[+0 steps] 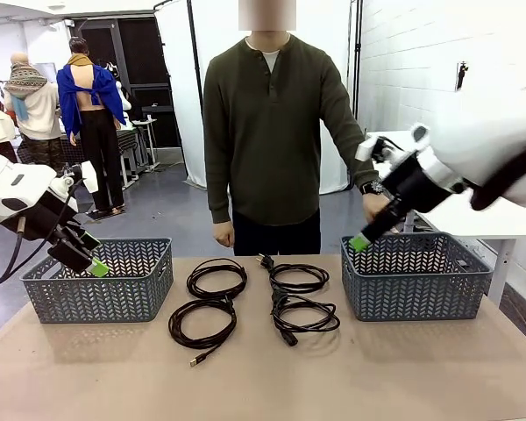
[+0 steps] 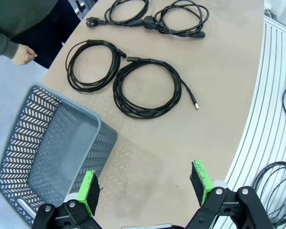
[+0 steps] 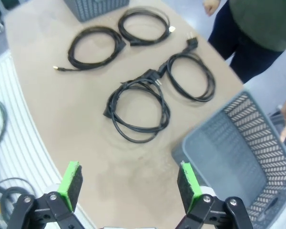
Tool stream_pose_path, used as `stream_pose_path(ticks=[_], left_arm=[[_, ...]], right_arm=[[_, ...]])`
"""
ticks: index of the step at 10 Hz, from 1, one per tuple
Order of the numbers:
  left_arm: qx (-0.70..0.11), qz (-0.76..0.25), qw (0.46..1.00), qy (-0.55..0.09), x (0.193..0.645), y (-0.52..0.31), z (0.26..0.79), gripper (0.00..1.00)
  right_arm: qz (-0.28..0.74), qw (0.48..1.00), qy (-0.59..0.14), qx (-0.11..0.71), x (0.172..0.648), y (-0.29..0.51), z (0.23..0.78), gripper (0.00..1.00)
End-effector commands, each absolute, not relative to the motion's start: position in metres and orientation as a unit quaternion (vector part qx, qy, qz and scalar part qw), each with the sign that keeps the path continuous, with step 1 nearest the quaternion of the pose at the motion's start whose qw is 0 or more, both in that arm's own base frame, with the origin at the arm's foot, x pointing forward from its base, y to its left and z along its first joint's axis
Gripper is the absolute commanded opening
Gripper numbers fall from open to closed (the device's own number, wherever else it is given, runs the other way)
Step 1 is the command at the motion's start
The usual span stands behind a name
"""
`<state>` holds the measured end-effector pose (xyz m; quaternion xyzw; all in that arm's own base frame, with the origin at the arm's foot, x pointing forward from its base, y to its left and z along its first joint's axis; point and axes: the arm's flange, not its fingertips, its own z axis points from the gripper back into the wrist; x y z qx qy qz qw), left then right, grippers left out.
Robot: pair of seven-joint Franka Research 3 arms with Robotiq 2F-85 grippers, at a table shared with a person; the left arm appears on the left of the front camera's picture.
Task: Organize the cables according to human instructions.
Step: Pick up a bundle of cables and place it in the basket indicated by the human.
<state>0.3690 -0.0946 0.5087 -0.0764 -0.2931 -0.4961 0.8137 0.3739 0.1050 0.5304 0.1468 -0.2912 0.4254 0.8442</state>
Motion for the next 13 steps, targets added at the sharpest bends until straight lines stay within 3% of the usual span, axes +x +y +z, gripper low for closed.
stream_pose_path(ticks=[1,7,13], left_arm=[[-0.083,-0.498,0.812,-0.294,0.37,-0.092,0.508,1.0],[-0.083,-0.498,0.812,-0.294,0.37,-0.092,0.508,1.0],[-0.083,-0.498,0.812,-0.294,0.37,-0.092,0.508,1.0]], right_arm=[[0.405,0.866,-0.251,0.152,0.393,0.139,0.552,1.0],[0.39,0.901,-0.167,0.09,0.427,0.245,0.522,1.0],[0.39,0.908,-0.135,0.078,0.432,0.26,0.48,1.0]])
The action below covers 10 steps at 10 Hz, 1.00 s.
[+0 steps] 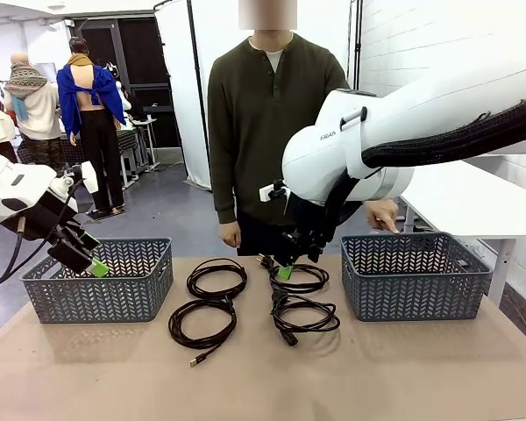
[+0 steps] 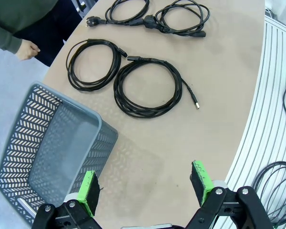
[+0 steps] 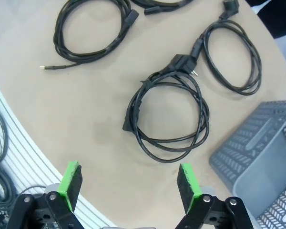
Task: Organize the cables according to human instructions.
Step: Pick up a bundle of cables and place it in the basket indicated by the human.
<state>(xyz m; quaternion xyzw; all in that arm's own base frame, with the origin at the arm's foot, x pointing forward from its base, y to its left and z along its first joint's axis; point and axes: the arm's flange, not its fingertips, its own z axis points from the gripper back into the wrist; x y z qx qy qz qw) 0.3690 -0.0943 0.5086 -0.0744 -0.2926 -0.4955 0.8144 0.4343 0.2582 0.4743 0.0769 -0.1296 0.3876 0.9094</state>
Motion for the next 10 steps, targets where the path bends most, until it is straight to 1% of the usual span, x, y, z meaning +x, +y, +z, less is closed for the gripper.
stream_pose_path(ticks=[1,7,10], left_arm=[[-0.083,-0.498,0.812,-0.294,0.37,-0.092,0.508,1.0],[-0.083,-0.498,0.812,-0.294,0.37,-0.092,0.508,1.0],[-0.083,-0.498,0.812,-0.294,0.37,-0.092,0.508,1.0]], right_arm=[[0.39,0.908,-0.135,0.078,0.432,0.26,0.48,1.0],[0.39,0.908,-0.134,0.077,0.432,0.261,0.478,1.0],[0.322,0.937,-0.109,0.078,0.454,0.283,0.472,1.0]])
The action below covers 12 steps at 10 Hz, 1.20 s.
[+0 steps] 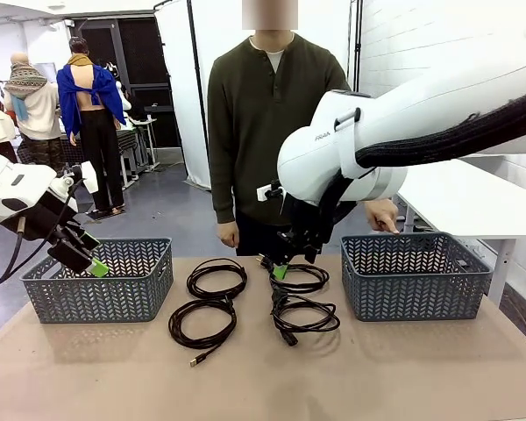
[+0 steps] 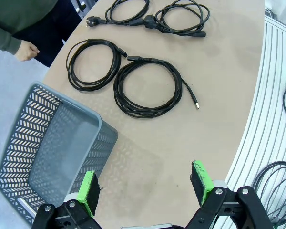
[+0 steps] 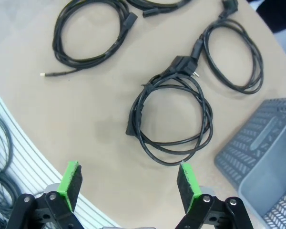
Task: Organize the cables according to human instructions.
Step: Pick up a bundle of cables and place it in the basket indicated by the human.
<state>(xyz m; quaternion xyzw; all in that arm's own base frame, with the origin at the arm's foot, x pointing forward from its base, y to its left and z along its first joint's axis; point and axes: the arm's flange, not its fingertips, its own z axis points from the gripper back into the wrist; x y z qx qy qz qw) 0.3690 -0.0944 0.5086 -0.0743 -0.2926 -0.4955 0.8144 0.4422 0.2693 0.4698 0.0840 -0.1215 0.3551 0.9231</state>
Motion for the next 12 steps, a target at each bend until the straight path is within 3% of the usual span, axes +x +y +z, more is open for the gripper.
stream_pose_path(ticks=[1,7,12], left_arm=[[-0.083,-0.498,0.812,-0.294,0.37,-0.092,0.508,1.0],[-0.083,-0.498,0.812,-0.294,0.37,-0.092,0.508,1.0],[-0.083,-0.498,0.812,-0.294,0.37,-0.092,0.508,1.0]], right_arm=[[0.294,0.947,-0.107,0.071,0.46,0.289,0.469,1.0],[0.171,0.982,-0.064,0.049,0.484,0.307,0.432,1.0],[0.124,0.989,-0.075,0.03,0.494,0.308,0.393,1.0]])
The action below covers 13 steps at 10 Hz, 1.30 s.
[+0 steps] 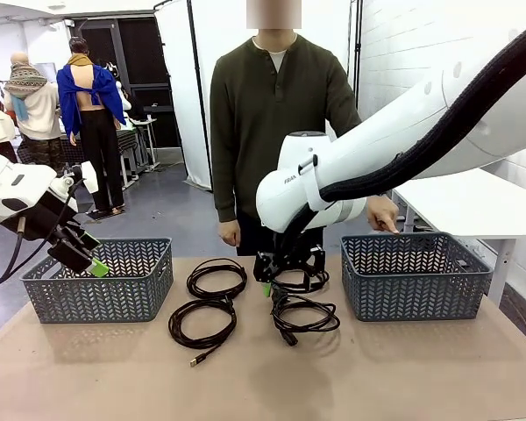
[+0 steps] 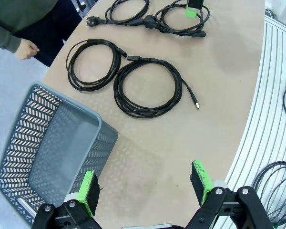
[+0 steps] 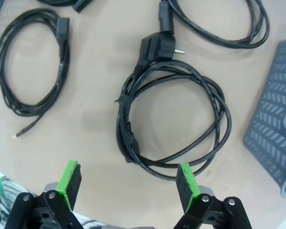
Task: Organize the cables according to human instructions.
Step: Pick up a bundle of cables and place it in the basket indicated by the human.
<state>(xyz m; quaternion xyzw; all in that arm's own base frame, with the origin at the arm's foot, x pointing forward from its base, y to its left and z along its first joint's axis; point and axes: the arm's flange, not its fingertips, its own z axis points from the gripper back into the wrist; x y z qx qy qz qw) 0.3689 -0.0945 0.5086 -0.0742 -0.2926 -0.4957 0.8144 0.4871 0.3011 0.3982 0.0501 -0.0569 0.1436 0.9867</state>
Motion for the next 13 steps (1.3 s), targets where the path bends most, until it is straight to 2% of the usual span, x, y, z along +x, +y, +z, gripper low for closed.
stream_pose_path(ticks=[1,10,13], left_arm=[[-0.083,-0.498,0.812,-0.294,0.37,-0.092,0.508,1.0],[-0.083,-0.498,0.812,-0.294,0.37,-0.092,0.508,1.0],[-0.083,-0.498,0.812,-0.294,0.37,-0.092,0.508,1.0]], right_arm=[[0.122,0.989,-0.078,0.033,0.495,0.309,0.389,1.0],[0.132,0.988,-0.068,0.04,0.492,0.304,0.387,1.0],[0.129,0.989,-0.063,0.04,0.51,0.315,0.376,1.0]])
